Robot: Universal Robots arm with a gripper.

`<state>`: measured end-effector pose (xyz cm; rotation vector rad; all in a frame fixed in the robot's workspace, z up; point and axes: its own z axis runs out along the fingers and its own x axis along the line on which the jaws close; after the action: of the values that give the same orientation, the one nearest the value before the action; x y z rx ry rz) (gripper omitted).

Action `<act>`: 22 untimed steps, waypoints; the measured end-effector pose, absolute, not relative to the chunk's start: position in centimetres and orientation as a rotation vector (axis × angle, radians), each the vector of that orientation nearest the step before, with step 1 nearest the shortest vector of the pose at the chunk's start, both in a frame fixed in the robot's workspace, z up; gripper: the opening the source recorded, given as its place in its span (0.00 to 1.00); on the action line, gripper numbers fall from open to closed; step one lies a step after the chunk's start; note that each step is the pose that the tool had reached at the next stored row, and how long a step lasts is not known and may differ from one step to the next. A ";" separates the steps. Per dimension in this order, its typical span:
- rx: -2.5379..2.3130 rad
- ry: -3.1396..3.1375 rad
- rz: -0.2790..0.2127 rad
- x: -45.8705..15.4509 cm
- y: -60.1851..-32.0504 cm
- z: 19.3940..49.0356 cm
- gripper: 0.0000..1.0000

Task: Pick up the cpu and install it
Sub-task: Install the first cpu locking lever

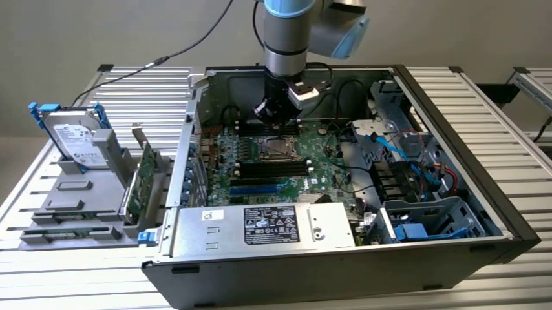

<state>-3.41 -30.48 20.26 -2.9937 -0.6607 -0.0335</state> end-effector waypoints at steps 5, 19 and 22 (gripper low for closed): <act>-2.992 -0.660 -0.032 -3.3 -30.6 20.3 0.11; -2.969 -0.658 -0.009 -3.3 -30.7 20.2 0.11; -2.965 -0.657 0.002 -3.2 -30.7 20.2 0.11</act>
<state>-3.25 -30.69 20.17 -2.9650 -0.6567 0.0018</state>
